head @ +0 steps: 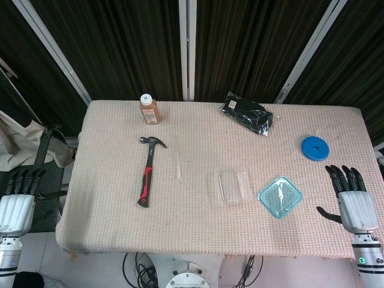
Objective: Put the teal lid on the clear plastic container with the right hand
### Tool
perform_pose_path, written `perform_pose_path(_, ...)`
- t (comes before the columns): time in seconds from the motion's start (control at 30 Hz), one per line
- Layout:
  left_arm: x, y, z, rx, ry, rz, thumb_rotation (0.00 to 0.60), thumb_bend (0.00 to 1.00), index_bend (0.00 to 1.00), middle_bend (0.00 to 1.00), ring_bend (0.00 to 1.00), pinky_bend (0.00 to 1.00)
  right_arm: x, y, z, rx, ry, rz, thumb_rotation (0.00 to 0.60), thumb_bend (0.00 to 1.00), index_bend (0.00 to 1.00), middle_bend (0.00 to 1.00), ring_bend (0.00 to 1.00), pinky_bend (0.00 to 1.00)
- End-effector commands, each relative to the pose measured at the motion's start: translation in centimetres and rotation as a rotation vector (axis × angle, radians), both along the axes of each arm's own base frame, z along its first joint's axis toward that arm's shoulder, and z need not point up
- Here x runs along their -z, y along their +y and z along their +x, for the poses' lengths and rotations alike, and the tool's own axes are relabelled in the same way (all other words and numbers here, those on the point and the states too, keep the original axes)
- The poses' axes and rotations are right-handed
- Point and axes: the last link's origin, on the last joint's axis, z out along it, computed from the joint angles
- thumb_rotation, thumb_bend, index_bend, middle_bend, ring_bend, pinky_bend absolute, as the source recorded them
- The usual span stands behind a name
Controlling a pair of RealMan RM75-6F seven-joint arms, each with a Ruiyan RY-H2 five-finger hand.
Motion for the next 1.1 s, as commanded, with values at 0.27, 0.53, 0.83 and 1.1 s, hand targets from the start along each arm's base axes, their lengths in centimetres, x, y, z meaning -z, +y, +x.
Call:
perform_pose_path(0.27, 0.2, -0.5, -0.1, 0.003, -0.007, 0.014, 0.6, 0.0, 0.08, 0.07, 0.0, 0.0, 0.1, -0.1, 0.3, -0.015, -0.025, 0.048, 0.6, 0.0, 0.0, 0.12, 0.0, 0.0)
perform_pose_path(0.53, 0.3, -0.9, 0.0, 0.002, -0.009, 0.014, 0.6, 0.0, 0.08, 0.07, 0.0, 0.0, 0.5, -1.6, 1.0, -0.037, -0.09, 0.144, 0.6, 0.01, 0.0, 0.21, 0.0, 0.0)
perform_pose_path(0.83, 0.4, -1.1, 0.2, -0.001, -0.01, 0.015, 0.6, 0.0, 0.08, 0.07, 0.0, 0.0, 4.1, -8.6, 4.5, -0.066, -0.17, 0.368, 0.6, 0.34, 0.0, 0.3, 0.0, 0.01)
perform_pose_path(1.1, 0.5, -0.9, 0.1, -0.012, -0.006, 0.002, 0.6, 0.0, 0.08, 0.07, 0.0, 0.0, 8.8, -12.5, 7.5, -0.068, -0.197, 0.53, 0.6, 0.39, 0.0, 0.3, 0.0, 0.01)
